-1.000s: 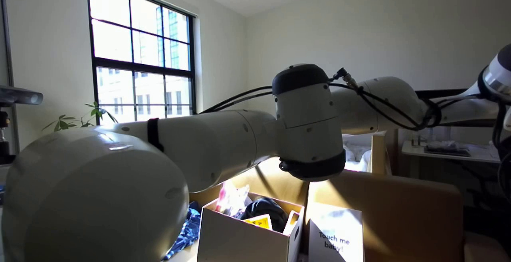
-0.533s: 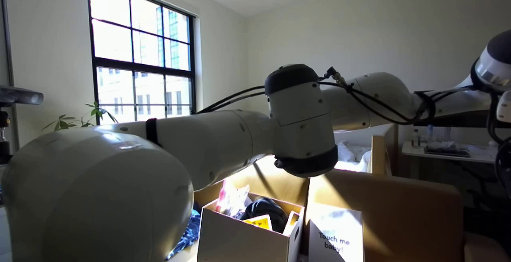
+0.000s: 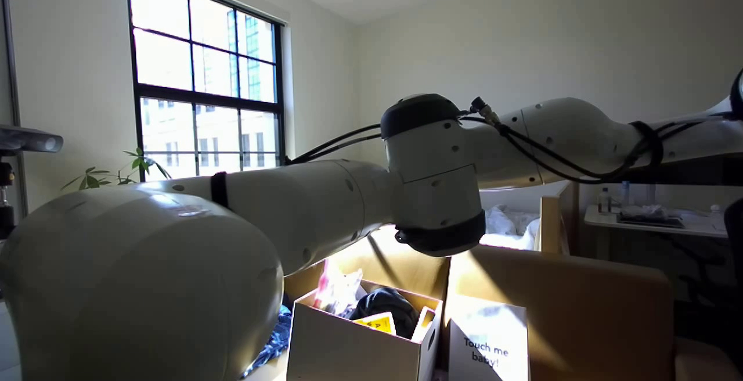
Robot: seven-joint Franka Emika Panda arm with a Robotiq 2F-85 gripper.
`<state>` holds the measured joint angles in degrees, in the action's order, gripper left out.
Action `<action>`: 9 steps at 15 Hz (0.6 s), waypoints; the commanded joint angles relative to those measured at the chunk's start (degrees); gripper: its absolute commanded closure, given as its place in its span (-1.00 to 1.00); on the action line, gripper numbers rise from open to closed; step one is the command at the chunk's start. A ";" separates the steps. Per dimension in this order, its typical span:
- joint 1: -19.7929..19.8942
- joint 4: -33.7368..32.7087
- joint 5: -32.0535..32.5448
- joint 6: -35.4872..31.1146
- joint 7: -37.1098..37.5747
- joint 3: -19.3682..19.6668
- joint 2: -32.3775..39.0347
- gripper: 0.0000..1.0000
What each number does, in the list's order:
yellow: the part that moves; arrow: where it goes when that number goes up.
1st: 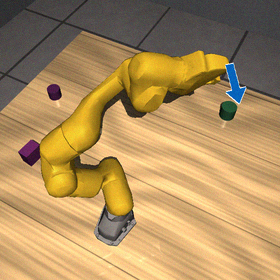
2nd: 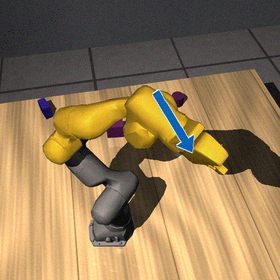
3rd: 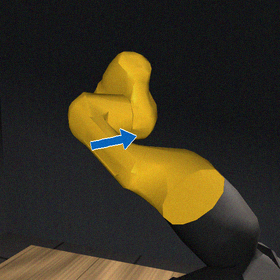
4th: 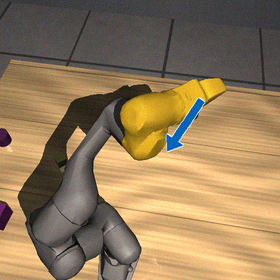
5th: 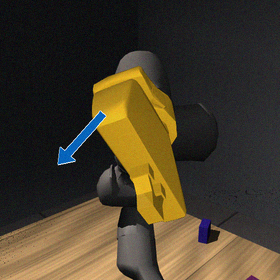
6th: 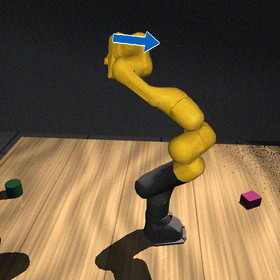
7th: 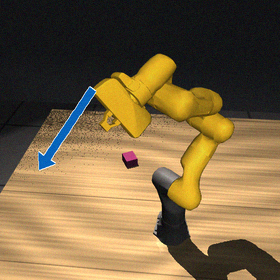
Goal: Remove the water bottle from the box and put it on the armrest
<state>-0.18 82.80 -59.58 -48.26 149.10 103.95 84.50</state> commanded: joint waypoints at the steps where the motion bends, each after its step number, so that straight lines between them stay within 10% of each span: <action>1: -3.12 12.32 -3.87 -4.96 0.00 0.97 -0.01 0.80; 8: -5.73 20.55 -4.34 -15.13 -0.01 -0.18 -0.03 0.80; 9: -6.08 21.52 -4.30 -15.65 -0.05 -0.22 -0.06 0.30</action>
<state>-6.26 104.33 -63.88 -63.90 149.06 103.73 84.44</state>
